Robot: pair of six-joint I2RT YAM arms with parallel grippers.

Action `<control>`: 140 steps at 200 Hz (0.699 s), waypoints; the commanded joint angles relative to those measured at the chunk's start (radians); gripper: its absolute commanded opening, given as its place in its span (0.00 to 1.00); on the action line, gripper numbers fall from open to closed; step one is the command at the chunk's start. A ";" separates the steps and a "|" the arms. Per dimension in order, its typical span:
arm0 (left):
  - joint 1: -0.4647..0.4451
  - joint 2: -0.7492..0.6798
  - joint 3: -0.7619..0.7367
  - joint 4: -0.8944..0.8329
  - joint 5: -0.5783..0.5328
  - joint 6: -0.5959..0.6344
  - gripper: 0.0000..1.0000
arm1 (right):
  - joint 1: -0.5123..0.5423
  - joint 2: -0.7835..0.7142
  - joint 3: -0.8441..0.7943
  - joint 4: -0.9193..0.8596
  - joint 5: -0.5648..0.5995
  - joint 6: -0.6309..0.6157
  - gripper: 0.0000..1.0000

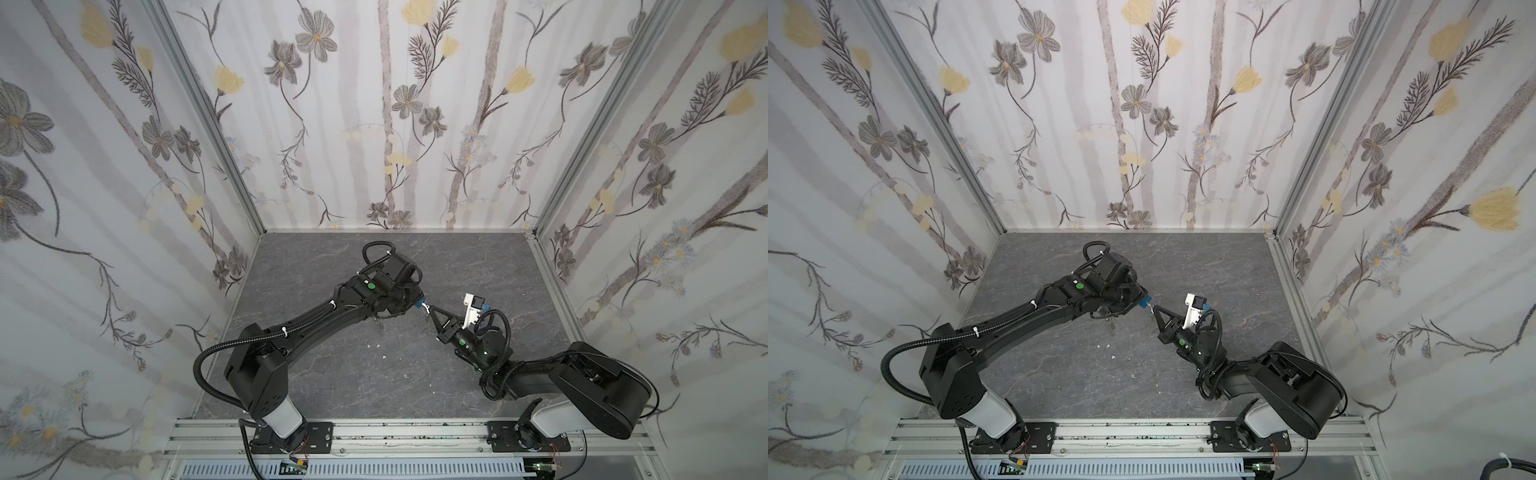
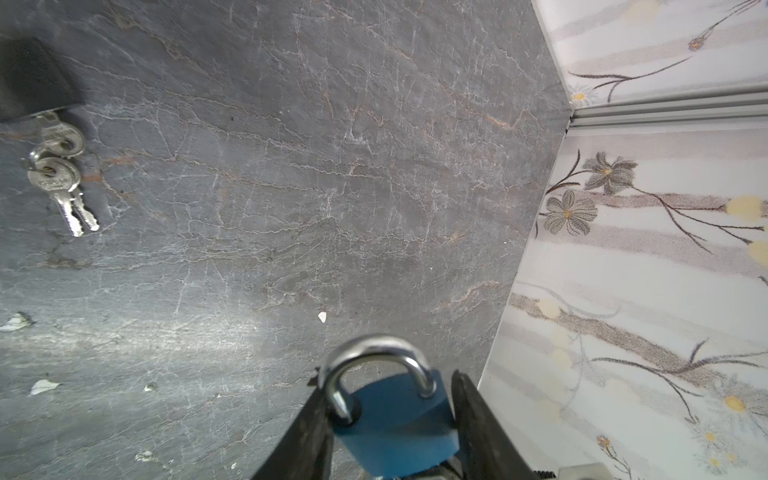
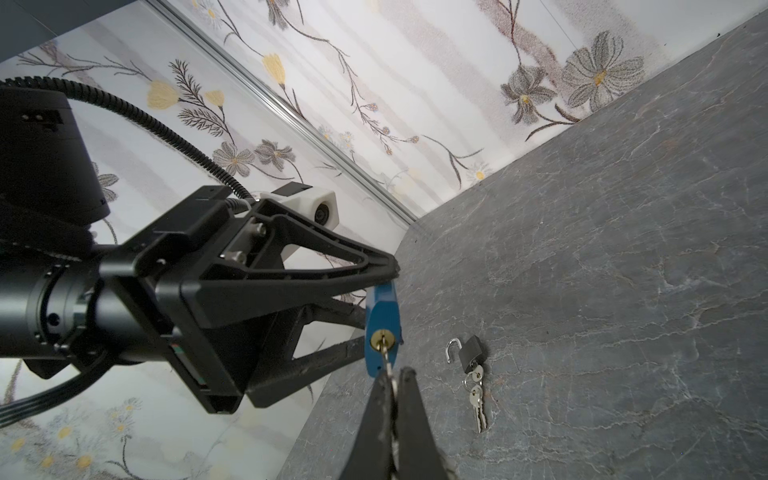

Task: Unlock with the key
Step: 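Twist the key with the right gripper while the left gripper holds the padlock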

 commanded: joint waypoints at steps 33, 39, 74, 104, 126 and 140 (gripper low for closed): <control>-0.002 0.007 0.008 0.022 0.017 0.002 0.18 | 0.002 -0.008 0.018 0.043 -0.025 0.025 0.00; -0.002 0.007 0.008 0.023 0.017 0.002 0.16 | 0.002 -0.011 0.020 0.043 -0.024 0.028 0.00; -0.010 0.011 0.008 0.038 0.025 -0.016 0.14 | 0.003 -0.010 0.035 0.040 -0.023 0.055 0.00; -0.017 0.012 -0.002 0.046 0.026 -0.029 0.12 | 0.002 0.008 0.025 0.156 -0.020 0.134 0.00; -0.021 0.008 -0.005 0.045 0.025 -0.032 0.10 | -0.001 0.013 0.032 0.180 -0.030 0.148 0.00; -0.022 0.005 -0.009 0.044 0.023 -0.035 0.10 | 0.000 0.012 0.034 0.176 -0.024 0.142 0.00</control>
